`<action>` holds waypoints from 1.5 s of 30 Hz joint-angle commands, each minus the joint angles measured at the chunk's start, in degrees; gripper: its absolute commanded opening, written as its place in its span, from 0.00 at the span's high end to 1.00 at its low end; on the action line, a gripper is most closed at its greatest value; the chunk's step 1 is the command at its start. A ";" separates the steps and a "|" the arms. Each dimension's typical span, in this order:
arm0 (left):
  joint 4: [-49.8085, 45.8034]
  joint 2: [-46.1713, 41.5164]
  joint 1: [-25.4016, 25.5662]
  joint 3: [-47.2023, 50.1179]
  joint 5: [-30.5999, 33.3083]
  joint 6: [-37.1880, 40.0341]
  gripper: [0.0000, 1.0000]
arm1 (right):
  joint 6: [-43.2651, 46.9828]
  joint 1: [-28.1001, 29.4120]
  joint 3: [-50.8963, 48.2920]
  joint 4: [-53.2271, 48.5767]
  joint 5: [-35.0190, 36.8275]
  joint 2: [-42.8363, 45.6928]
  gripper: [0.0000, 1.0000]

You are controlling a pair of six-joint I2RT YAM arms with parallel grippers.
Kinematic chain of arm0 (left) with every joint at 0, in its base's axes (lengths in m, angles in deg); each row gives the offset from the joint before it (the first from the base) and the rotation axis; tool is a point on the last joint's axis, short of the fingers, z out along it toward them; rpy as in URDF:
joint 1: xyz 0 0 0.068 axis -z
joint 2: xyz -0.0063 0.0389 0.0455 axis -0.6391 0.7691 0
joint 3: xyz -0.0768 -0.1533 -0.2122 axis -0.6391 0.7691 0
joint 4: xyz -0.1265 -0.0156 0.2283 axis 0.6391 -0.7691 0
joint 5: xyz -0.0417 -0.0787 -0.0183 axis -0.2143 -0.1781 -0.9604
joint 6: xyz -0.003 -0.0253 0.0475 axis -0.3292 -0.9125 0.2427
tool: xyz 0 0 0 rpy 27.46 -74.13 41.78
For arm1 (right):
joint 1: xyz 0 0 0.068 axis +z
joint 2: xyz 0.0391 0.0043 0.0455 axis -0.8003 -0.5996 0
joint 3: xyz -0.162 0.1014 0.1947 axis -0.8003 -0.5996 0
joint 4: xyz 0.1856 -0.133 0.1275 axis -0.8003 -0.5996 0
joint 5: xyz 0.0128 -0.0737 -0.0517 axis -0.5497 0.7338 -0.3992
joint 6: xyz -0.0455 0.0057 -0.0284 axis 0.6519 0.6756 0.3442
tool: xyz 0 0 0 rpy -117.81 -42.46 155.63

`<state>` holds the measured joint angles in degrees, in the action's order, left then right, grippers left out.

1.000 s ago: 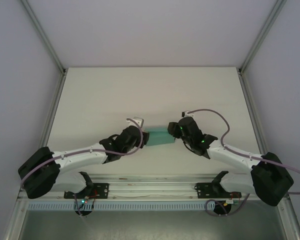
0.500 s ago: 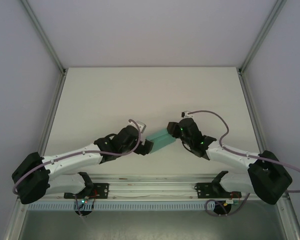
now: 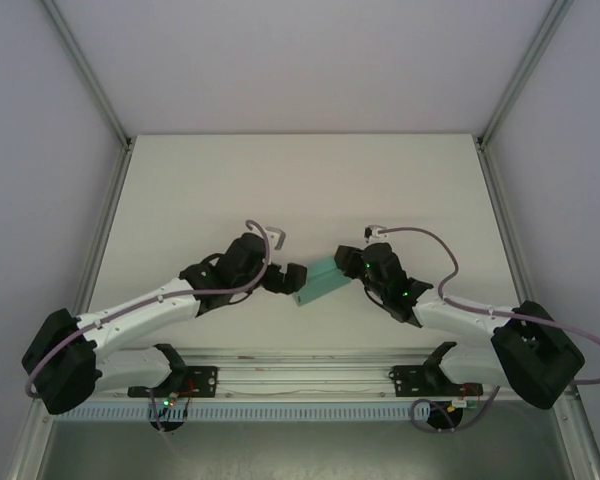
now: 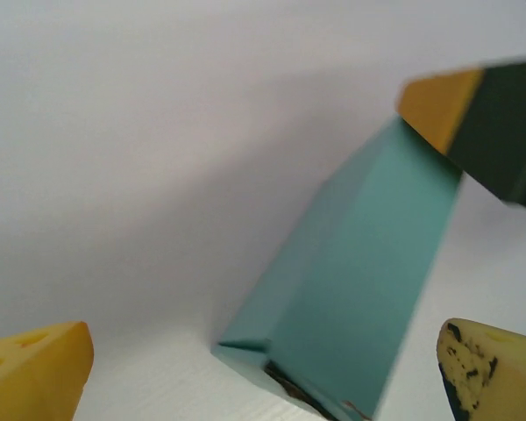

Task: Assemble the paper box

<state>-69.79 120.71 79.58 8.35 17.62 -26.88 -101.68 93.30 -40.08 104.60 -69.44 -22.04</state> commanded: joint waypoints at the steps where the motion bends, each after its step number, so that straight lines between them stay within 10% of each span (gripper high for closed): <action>1: 3.57 0.82 -0.22 2.30 -5.62 -0.77 0.03 | 1.81 0.48 -3.11 -10.99 -0.29 -2.73 0.68; 16: 15.29 11.91 -0.40 17.15 -9.91 0.64 0.45 | 0.61 0.46 -6.07 -5.68 -0.68 -6.89 0.74; 21: 26.43 14.57 -0.15 21.61 -9.62 0.77 0.74 | 2.63 0.44 -7.91 -1.02 -1.78 -8.18 0.80; 45: 41.12 19.86 8.68 28.17 12.23 4.52 0.88 | 4.79 0.44 -7.09 -2.31 -1.32 -5.21 0.96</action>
<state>-7.67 136.25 87.89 32.63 26.17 -26.05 -99.01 92.45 -45.24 118.96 -65.99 -25.27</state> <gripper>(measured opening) 0.212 0.161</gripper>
